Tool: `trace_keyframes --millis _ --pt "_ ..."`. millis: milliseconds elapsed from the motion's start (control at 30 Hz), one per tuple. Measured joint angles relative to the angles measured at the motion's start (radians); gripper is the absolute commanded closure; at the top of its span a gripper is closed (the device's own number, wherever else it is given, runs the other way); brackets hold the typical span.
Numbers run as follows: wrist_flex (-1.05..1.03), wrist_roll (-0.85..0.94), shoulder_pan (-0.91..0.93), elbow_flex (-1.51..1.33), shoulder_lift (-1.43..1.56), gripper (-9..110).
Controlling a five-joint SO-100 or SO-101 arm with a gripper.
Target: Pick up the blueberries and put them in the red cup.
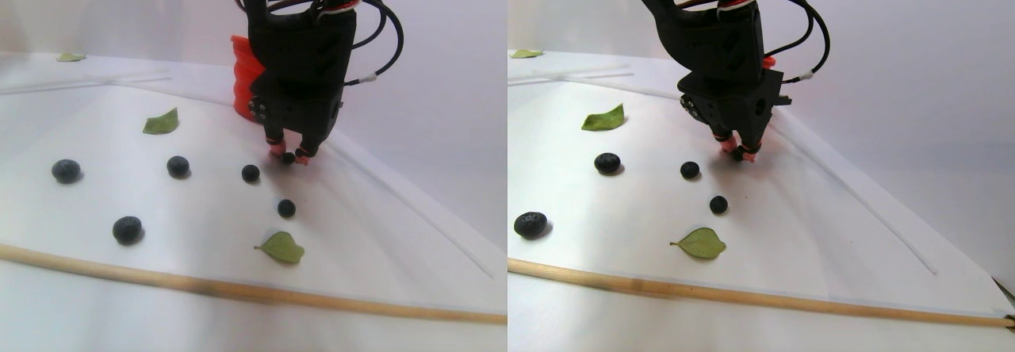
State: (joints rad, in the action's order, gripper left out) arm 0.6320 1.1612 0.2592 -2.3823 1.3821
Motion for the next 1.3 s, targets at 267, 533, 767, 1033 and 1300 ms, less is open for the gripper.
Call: trace_keyframes --millis 267,533,767,1033,1300 --pt "0.025 0.015 0.0 0.0 -0.018 91" --pt "0.025 0.025 0.0 0.0 -0.018 91" --pt "0.014 0.034 -0.002 -0.002 -0.014 92" --pt "-0.032 0.035 -0.02 -0.035 0.041 92" --pt "-0.08 0.054 -0.041 -0.069 0.109 93"
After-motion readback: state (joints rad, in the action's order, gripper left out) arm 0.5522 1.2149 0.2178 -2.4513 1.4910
